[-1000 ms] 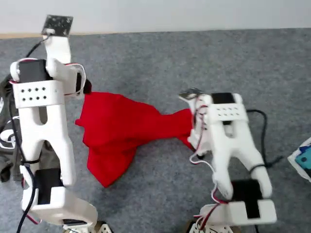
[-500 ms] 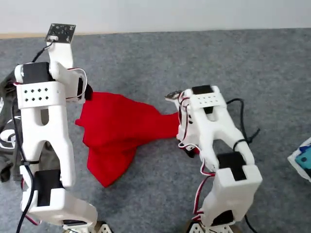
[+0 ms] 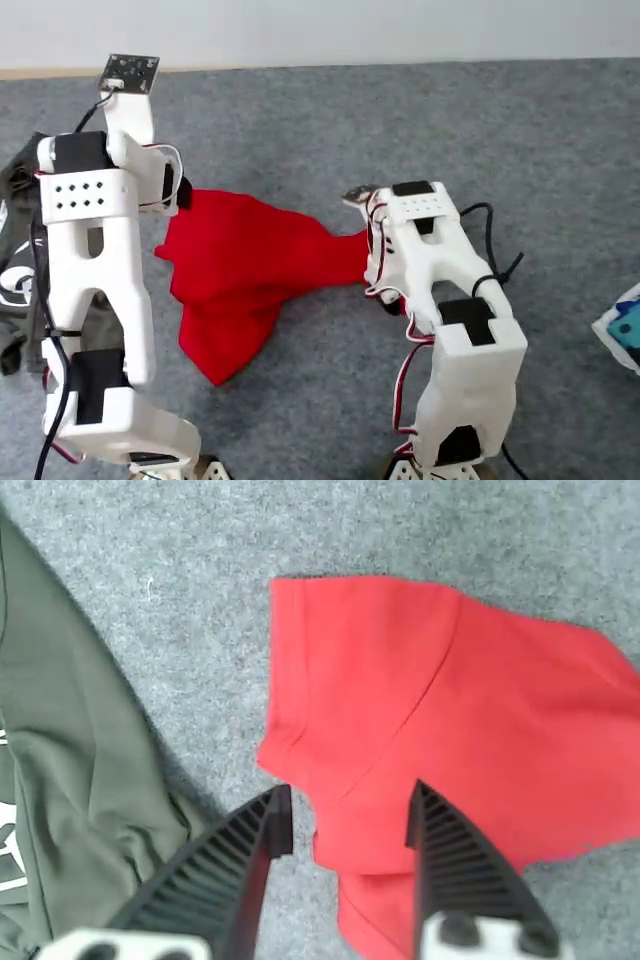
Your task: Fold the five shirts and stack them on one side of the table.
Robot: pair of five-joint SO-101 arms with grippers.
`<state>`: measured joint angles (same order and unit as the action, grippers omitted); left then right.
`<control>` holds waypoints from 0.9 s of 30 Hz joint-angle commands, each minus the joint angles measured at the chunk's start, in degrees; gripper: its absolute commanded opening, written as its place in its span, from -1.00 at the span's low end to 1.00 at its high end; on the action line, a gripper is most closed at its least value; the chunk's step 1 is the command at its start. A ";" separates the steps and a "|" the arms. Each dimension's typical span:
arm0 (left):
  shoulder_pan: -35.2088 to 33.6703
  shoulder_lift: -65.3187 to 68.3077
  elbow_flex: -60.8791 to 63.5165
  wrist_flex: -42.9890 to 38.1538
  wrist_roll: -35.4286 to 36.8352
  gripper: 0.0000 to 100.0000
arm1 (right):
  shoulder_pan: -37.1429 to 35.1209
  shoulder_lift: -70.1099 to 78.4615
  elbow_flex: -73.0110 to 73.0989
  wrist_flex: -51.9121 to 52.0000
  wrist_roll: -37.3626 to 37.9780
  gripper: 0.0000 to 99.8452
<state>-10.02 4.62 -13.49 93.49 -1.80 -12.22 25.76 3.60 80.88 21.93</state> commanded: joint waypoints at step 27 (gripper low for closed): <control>13.36 -15.30 22.02 7.03 -16.62 -0.62 | 9.45 4.35 -48.62 21.14 1.23 -0.98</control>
<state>-1.41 -2.24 3.65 98.95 -17.36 -3.87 30.42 -42.20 100.31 22.81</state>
